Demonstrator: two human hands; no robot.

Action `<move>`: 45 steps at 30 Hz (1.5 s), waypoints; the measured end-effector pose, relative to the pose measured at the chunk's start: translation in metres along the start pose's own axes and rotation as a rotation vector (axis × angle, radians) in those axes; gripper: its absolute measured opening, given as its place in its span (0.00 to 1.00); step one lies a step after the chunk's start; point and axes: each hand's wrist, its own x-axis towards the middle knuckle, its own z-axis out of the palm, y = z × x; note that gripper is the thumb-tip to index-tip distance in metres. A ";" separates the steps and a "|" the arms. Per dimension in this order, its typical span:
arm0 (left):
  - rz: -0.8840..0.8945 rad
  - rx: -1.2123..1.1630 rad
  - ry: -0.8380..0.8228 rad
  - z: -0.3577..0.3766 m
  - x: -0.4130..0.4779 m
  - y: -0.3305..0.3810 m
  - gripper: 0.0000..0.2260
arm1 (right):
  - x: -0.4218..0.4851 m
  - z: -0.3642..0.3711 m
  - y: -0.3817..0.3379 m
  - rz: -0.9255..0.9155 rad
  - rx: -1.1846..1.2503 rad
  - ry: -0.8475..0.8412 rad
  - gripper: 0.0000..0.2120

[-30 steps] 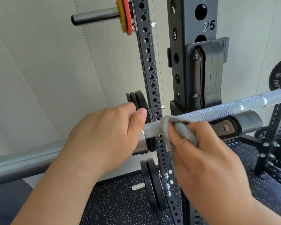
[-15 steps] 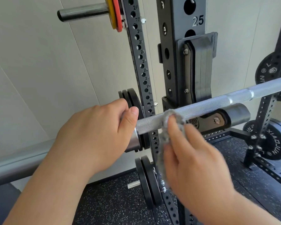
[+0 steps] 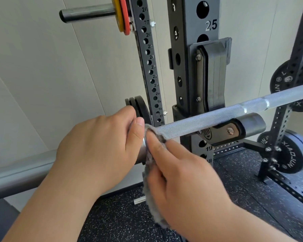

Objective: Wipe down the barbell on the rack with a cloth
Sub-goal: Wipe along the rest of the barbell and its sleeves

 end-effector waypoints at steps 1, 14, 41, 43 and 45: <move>0.000 0.006 0.011 0.000 -0.001 0.000 0.23 | 0.002 -0.002 0.000 -0.012 -0.020 -0.004 0.26; 0.000 0.037 0.061 0.003 -0.006 0.003 0.18 | 0.011 -0.018 0.007 0.013 -0.081 -0.046 0.27; -0.022 0.072 0.056 0.006 -0.012 0.009 0.13 | 0.016 -0.046 0.027 0.165 -0.129 0.023 0.18; -0.018 0.078 0.065 0.007 -0.012 0.010 0.14 | 0.020 -0.042 0.019 0.144 -0.185 0.029 0.21; -0.015 0.086 0.063 0.007 -0.012 0.011 0.15 | 0.020 -0.029 0.004 0.065 -0.128 -0.056 0.24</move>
